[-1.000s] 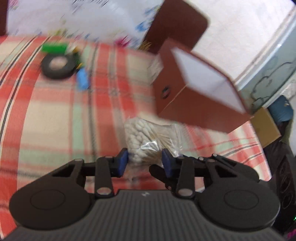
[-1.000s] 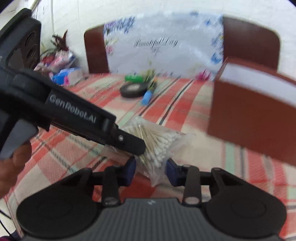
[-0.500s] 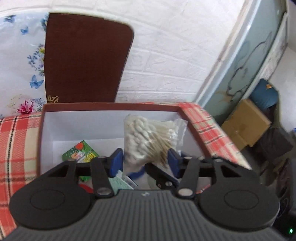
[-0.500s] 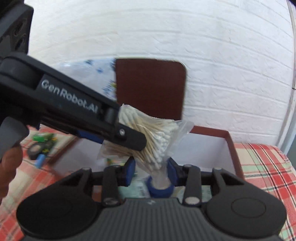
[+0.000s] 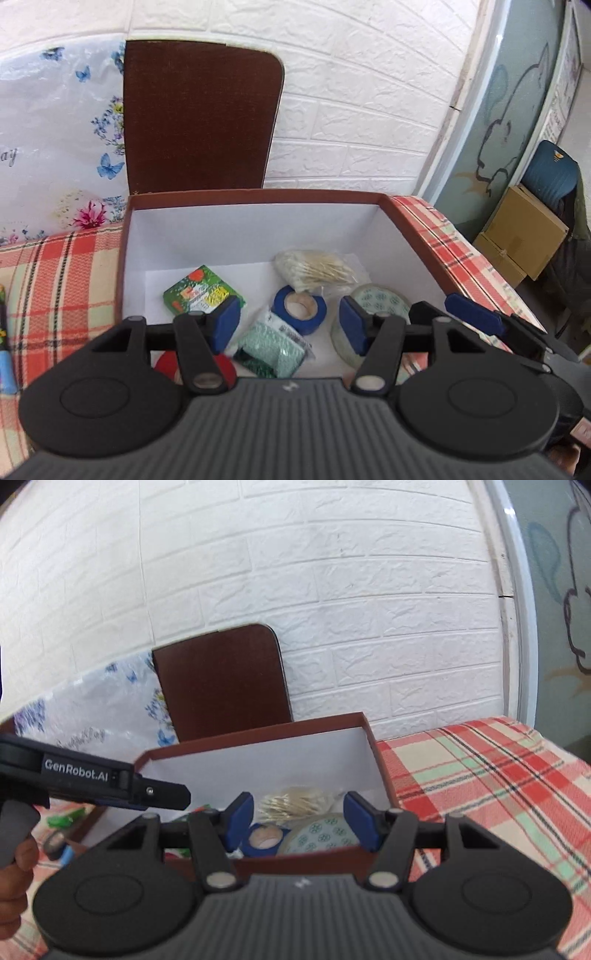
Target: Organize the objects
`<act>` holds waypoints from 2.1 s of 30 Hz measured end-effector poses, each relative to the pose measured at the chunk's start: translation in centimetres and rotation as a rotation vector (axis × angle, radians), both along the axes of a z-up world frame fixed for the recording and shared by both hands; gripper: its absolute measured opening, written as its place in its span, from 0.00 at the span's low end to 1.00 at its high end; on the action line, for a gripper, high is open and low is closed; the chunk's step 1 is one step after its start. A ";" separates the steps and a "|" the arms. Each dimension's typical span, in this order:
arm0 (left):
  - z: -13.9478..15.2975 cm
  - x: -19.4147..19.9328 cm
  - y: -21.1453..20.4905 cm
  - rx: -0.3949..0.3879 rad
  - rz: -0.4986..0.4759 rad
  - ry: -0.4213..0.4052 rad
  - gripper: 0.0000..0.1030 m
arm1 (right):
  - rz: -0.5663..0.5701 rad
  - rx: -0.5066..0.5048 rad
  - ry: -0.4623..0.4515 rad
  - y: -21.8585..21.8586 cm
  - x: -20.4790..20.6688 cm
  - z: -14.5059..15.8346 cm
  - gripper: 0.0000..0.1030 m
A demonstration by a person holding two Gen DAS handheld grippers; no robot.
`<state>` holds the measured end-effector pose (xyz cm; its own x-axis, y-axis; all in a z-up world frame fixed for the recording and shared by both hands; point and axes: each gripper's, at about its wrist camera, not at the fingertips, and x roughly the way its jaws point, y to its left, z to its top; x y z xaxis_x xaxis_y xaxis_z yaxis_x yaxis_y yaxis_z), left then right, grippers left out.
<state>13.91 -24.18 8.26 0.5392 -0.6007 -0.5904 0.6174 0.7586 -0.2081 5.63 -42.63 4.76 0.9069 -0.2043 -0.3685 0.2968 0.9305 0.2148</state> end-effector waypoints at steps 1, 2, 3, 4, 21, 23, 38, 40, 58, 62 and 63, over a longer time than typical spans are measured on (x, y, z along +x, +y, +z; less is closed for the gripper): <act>-0.1 -0.6 0.6 -0.013 -0.009 -0.004 0.60 | 0.008 0.015 -0.011 0.5 -0.7 0.2 0.54; -0.1 -1.3 1.7 -0.032 -0.015 -0.009 0.60 | 0.021 0.027 -0.026 1.1 -1.5 0.3 0.55; -0.2 -2.0 2.9 -0.044 -0.019 -0.015 0.60 | 0.046 0.037 -0.043 1.9 -2.0 0.6 0.55; -0.4 -2.6 4.2 -0.050 -0.017 -0.020 0.60 | 0.075 0.046 -0.052 2.8 -2.4 0.7 0.56; -12.0 -0.6 30.1 0.007 0.581 -0.070 0.61 | 0.577 -0.075 0.228 26.0 13.1 -3.1 0.31; -12.2 -0.3 29.2 0.036 0.573 -0.094 0.64 | 0.546 -0.077 0.263 27.1 16.5 -4.1 0.31; -11.4 -0.9 28.1 0.073 0.529 -0.059 0.70 | 0.553 0.158 0.383 22.7 8.5 -6.9 0.19; -10.5 -1.9 26.3 0.000 0.448 0.025 0.67 | 0.541 0.227 0.384 21.3 4.8 -7.0 0.19; -4.0 -2.8 12.4 -0.088 0.123 0.278 0.17 | 0.534 0.446 0.215 16.8 -1.0 -5.5 0.19; 1.3 -0.6 9.1 -0.117 0.058 0.161 0.17 | 0.492 0.392 0.083 14.2 0.6 -0.9 0.19; 2.3 0.4 7.9 -0.120 0.048 0.141 0.17 | 0.476 0.372 0.058 13.3 1.3 0.2 0.19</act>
